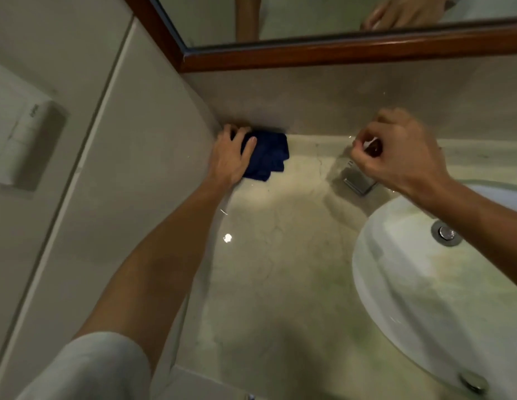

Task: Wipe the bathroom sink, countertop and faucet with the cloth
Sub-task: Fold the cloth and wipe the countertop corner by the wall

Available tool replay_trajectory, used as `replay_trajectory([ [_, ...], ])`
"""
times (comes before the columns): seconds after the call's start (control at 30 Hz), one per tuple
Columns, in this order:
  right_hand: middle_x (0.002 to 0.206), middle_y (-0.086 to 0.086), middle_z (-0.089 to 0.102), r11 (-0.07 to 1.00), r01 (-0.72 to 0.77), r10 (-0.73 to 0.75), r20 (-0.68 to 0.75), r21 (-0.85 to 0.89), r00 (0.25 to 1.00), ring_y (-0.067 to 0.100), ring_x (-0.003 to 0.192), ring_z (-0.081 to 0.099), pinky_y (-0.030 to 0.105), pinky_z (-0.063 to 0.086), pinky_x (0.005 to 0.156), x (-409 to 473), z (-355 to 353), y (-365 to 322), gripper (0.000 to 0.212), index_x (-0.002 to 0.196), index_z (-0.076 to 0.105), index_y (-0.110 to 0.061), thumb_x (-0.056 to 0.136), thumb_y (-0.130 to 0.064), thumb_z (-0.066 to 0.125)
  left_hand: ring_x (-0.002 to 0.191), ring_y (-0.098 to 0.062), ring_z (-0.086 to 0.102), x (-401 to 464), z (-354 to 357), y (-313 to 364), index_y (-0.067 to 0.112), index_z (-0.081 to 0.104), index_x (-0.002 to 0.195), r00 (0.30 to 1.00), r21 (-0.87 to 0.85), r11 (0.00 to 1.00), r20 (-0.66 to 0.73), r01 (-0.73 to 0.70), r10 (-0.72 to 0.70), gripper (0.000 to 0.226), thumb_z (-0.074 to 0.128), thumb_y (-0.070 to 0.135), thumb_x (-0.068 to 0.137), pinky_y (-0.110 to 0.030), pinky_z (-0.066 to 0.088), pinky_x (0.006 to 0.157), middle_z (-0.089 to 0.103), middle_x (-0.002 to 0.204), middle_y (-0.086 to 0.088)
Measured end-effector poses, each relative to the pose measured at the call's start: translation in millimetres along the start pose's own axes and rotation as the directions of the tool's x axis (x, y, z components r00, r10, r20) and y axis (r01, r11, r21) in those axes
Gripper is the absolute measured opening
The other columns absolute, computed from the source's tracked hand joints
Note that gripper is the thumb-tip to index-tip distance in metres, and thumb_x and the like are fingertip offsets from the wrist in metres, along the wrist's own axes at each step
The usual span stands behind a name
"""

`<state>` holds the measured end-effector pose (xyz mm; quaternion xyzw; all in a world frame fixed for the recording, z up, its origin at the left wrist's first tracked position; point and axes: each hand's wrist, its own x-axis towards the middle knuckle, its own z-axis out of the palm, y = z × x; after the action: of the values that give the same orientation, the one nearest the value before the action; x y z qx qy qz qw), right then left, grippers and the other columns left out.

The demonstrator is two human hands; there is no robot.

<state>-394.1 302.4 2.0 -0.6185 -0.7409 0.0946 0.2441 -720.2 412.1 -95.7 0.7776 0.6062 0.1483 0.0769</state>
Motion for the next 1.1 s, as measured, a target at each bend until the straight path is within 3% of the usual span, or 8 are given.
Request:
replay_trajectory([
  [0.17,0.091,0.011,0.062,0.993,0.106,-0.107,-0.02,-0.055,0.994,0.026,0.088,0.052,0.031,0.032,0.069,-5.7,-5.0,0.8,0.025,0.089,0.074,-0.004,0.094,-0.025,0.062,0.116,-0.031,0.049,-20.4,-3.2,3.1,0.011,0.061,0.131,0.997,-0.07,0.996,0.062,0.055,-0.05,0.041,0.039,0.038,0.11,-0.041,0.043,0.101,0.052,0.125,-0.017],
  [0.3,0.103,0.015,0.058,0.979,0.182,-0.175,0.08,-0.092,0.981,0.033,0.099,0.048,0.037,0.037,0.075,-16.5,-10.4,2.7,0.047,0.103,0.073,-0.004,0.088,-0.043,0.051,0.122,-0.025,0.047,-61.8,-9.8,6.9,0.012,0.06,0.134,0.989,-0.076,0.989,0.086,0.129,-0.122,0.04,0.04,0.038,0.11,-0.029,0.038,0.102,0.05,0.129,-0.013],
  [0.43,0.111,0.016,0.055,0.977,0.203,-0.194,0.108,-0.073,0.975,0.036,0.11,0.045,0.047,0.046,0.086,-27.1,-10.3,6.4,0.06,0.116,0.068,-0.007,0.084,-0.051,0.042,0.117,-0.02,0.048,-102.1,-13.7,12.5,0.011,0.061,0.131,0.983,-0.084,0.98,0.045,0.181,-0.178,0.039,0.041,0.037,0.11,-0.026,0.039,0.098,0.051,0.128,-0.011],
  [0.53,0.113,0.016,0.054,0.982,0.181,-0.175,0.094,-0.057,0.98,0.037,0.113,0.045,0.049,0.047,0.091,-26.8,-11.0,6.5,0.06,0.118,0.068,-0.008,0.083,-0.05,0.044,0.11,-0.012,0.045,-127.8,-14.7,16.8,0.008,0.063,0.129,0.976,-0.094,0.971,0.002,0.219,-0.22,0.036,0.044,0.032,0.11,-0.017,0.034,0.096,0.049,0.124,-0.007],
  [0.73,0.115,0.02,0.056,0.979,0.201,-0.198,0.078,-0.031,0.977,0.04,0.119,0.044,0.048,0.043,0.091,-32.4,-15.7,7.6,0.051,0.12,0.068,-0.004,0.087,-0.04,0.054,0.108,-0.013,0.047,-180.6,-19.2,24.4,0.004,0.064,0.125,0.961,-0.151,0.951,-0.03,0.268,-0.276,0.033,0.048,0.027,0.109,0.0,0.03,0.095,0.045,0.118,-0.002],
  [0.9,0.116,0.02,0.057,0.979,0.2,-0.199,0.057,-0.023,0.978,0.041,0.12,0.044,0.05,0.045,0.094,-32.7,-15.0,8.2,0.049,0.121,0.068,-0.005,0.089,-0.039,0.055,0.109,-0.015,0.05,-215.8,-22.3,23.0,0.003,0.064,0.125,0.955,-0.157,0.946,-0.048,0.282,-0.293,0.033,0.048,0.028,0.108,-0.007,0.036,0.097,0.045,0.118,-0.002],
  [1.1,0.117,0.021,0.057,0.98,0.196,-0.195,0.052,-0.015,0.979,0.041,0.122,0.044,0.048,0.043,0.097,-34.8,-15.6,6.1,0.049,0.12,0.068,-0.004,0.09,-0.04,0.053,0.107,-0.013,0.047,-249.5,-28.2,24.6,0.003,0.063,0.126,0.942,-0.16,0.932,-0.027,0.325,-0.333,0.031,0.05,0.025,0.109,0.001,0.031,0.093,0.047,0.119,-0.007],
])
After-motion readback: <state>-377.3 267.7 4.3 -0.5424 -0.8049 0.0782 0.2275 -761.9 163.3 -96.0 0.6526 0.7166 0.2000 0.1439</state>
